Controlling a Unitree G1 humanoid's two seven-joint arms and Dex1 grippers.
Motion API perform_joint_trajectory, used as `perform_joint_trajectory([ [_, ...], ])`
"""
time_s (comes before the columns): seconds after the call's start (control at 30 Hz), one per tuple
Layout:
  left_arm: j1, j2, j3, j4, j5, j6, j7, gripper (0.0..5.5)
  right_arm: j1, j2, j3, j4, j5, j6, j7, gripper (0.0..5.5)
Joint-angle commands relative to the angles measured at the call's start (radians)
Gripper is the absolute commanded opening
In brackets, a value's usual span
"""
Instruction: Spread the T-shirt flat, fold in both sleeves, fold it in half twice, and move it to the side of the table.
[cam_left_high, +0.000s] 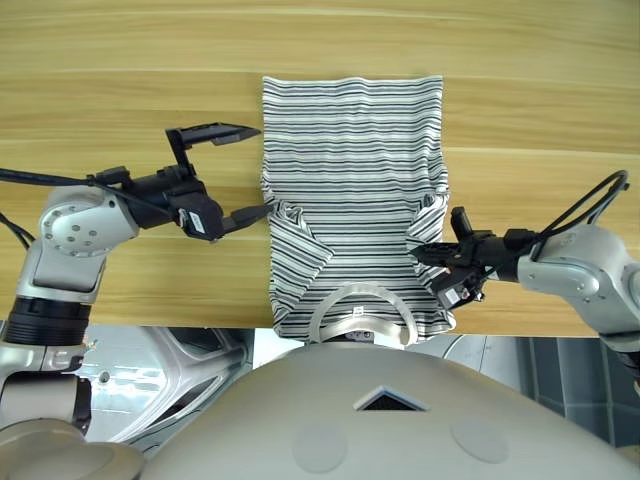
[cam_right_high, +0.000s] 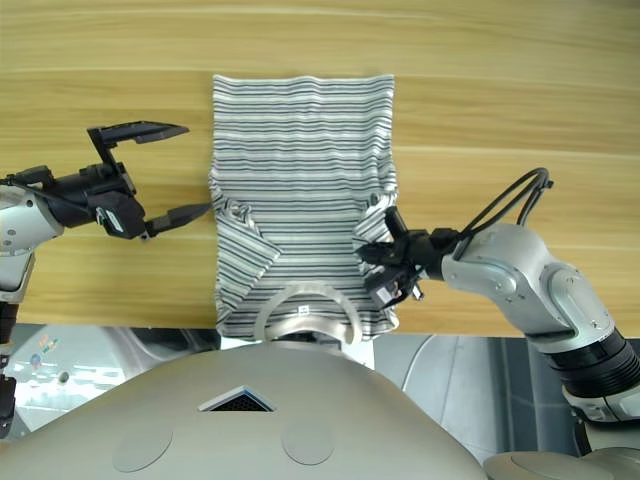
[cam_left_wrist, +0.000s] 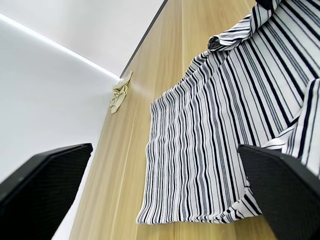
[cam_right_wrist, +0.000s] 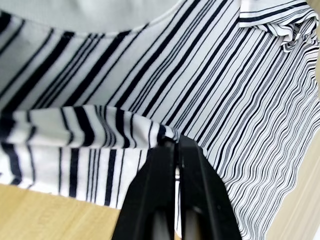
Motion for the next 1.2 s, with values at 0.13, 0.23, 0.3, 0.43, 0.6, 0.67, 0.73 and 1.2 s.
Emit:
perform_joint_trajectory([
  [0.13,-0.005,0.004,-0.009,-0.002,-0.001,0.003,-0.009,5.4,-0.013,0.01,-0.003,-0.006,0.012,0.008,-0.002,0.04],
  [0.23,-0.012,0.002,-0.012,0.001,-0.002,0.004,-0.01,5.4,-0.018,0.025,-0.009,-0.007,0.04,0.034,-0.002,0.04],
  [0.3,-0.016,0.0,-0.015,0.004,-0.001,0.004,-0.011,5.4,-0.023,0.033,-0.013,-0.007,0.058,0.057,0.004,0.26],
  [0.43,-0.019,-0.003,-0.018,0.006,0.001,0.006,-0.009,5.4,-0.037,0.049,-0.021,-0.013,0.113,0.096,0.01,0.95],
  [0.6,-0.018,-0.007,-0.023,0.01,0.001,0.006,-0.008,5.4,-0.04,0.054,-0.002,-0.01,0.109,0.108,0.009,1.69],
  [0.67,-0.017,-0.006,-0.023,0.011,0.0,0.006,-0.006,5.4,-0.038,0.056,0.002,-0.015,0.114,0.109,0.009,2.04],
  [0.73,-0.018,-0.007,-0.025,0.011,-0.001,0.005,-0.006,5.4,-0.036,0.06,-0.005,-0.024,0.123,0.115,0.002,2.49],
  [1.2,-0.012,-0.006,-0.053,0.013,-0.005,0.007,-0.028,5.4,-0.058,0.071,0.024,0.141,0.032,0.086,-0.046,4.92],
])
